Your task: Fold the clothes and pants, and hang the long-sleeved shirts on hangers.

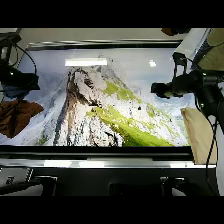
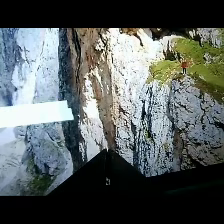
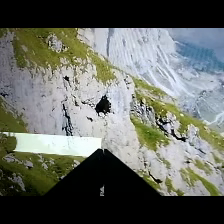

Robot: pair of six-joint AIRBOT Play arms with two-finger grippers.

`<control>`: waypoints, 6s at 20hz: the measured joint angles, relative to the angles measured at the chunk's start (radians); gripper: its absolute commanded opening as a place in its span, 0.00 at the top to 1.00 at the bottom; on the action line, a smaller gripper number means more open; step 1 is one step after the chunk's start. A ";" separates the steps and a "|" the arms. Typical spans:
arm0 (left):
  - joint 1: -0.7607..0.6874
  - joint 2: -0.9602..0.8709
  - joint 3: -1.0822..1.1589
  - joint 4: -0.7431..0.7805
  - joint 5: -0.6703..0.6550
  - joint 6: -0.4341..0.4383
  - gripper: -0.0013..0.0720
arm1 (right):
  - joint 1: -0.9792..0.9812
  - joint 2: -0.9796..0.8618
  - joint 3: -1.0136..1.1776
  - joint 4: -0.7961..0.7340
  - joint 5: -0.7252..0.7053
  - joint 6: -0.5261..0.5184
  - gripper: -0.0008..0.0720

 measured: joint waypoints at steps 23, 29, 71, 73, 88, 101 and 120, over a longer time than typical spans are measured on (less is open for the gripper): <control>0.602 -0.151 -0.401 0.356 0.449 -0.502 0.02 | 0.000 0.001 0.000 0.008 -0.141 0.017 0.45; 0.636 -0.262 -0.413 0.351 0.476 -0.502 0.95 | 0.000 0.001 0.000 0.011 -0.147 0.050 0.45; 0.171 -0.028 -0.359 -0.511 0.500 -0.181 0.13 | -0.395 -0.170 -0.155 0.599 -0.269 -0.283 0.07; 0.235 -0.020 -0.362 -0.508 0.481 -0.172 0.13 | -0.311 -0.247 -0.178 0.662 -0.229 -0.336 0.07; 0.393 -0.017 -0.464 -0.319 0.457 -0.219 0.11 | -0.003 -0.429 -0.200 0.855 0.124 -0.336 0.88; 0.392 -0.128 -0.777 -0.552 0.661 0.053 0.15 | -0.039 -0.325 -0.197 0.742 0.082 -0.259 0.95; 0.220 -0.216 -0.740 -0.784 0.966 0.091 0.97 | -0.044 -0.137 -0.197 0.565 -0.016 -0.188 0.95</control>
